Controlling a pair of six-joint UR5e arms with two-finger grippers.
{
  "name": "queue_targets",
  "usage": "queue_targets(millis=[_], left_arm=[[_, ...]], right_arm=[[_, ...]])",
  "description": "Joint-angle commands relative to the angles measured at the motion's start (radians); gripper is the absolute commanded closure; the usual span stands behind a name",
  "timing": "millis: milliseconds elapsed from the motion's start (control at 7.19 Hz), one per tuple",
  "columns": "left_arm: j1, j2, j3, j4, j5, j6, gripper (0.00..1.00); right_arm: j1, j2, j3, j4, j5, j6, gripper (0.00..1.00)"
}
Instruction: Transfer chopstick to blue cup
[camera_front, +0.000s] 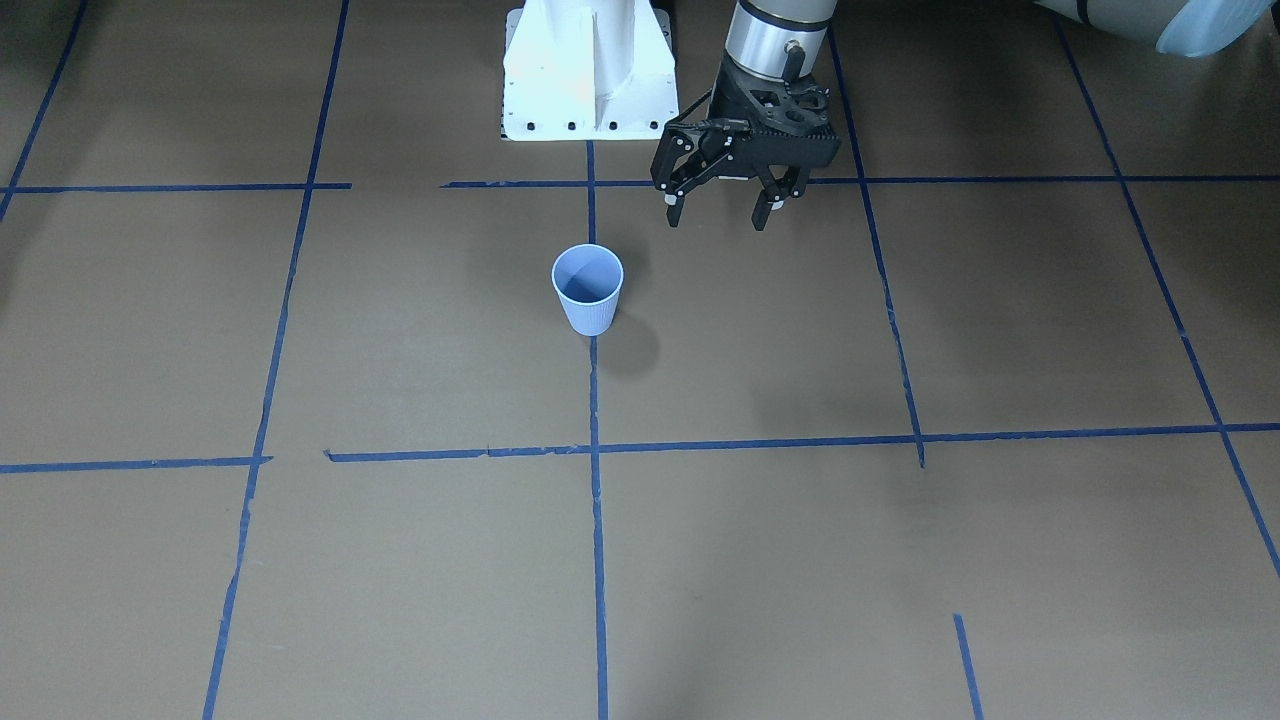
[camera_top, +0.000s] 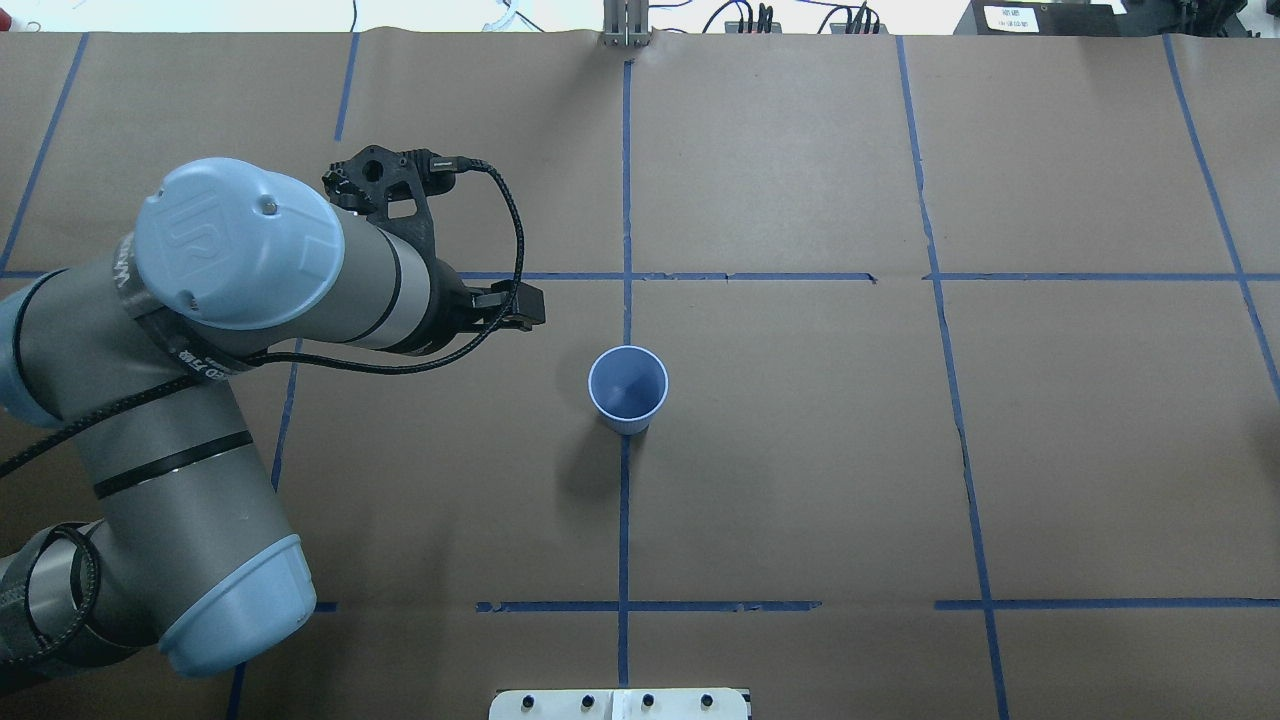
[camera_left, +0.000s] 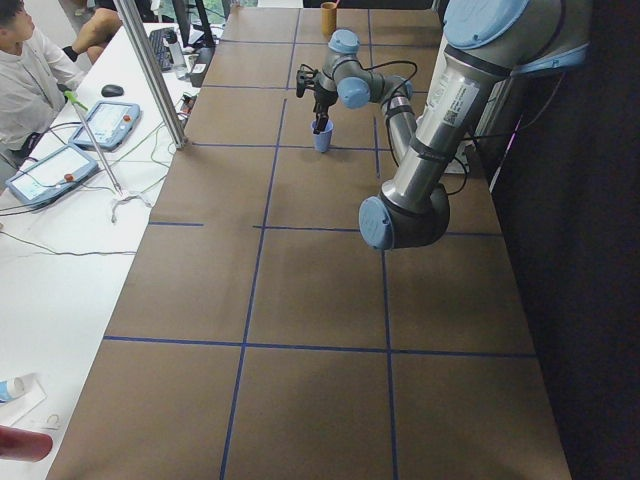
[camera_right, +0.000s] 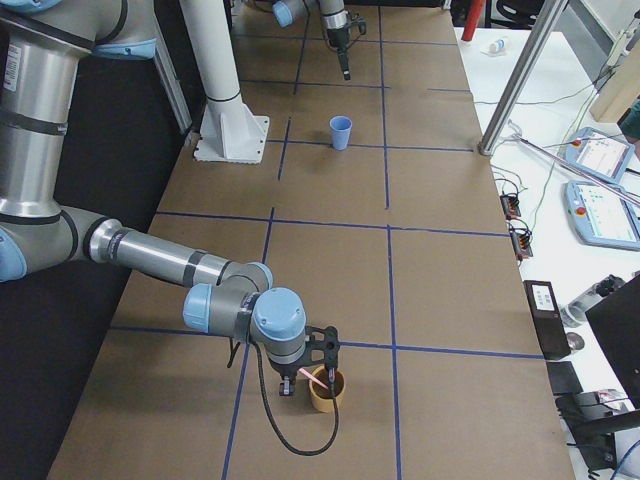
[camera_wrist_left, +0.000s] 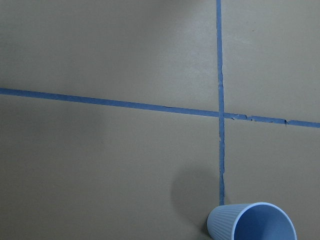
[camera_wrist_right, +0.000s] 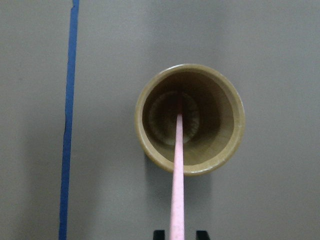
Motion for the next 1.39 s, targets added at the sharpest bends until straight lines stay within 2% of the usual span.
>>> queue_targets(millis=[0, 417, 1252], left_arm=[[0.000, 0.006, 0.001, 0.000, 0.003, -0.001, 0.00], [0.003, 0.018, 0.003, -0.002, 0.003, -0.001, 0.00], [0.006, 0.018, 0.010, -0.003, 0.005, -0.001, 0.00]], right_arm=[[0.047, 0.005, 0.007, 0.002, 0.000, -0.008, 1.00], [0.096, 0.000, 0.054, 0.002, 0.003, -0.012, 1.00], [0.219, -0.102, 0.302, -0.015, 0.011, -0.015, 1.00]])
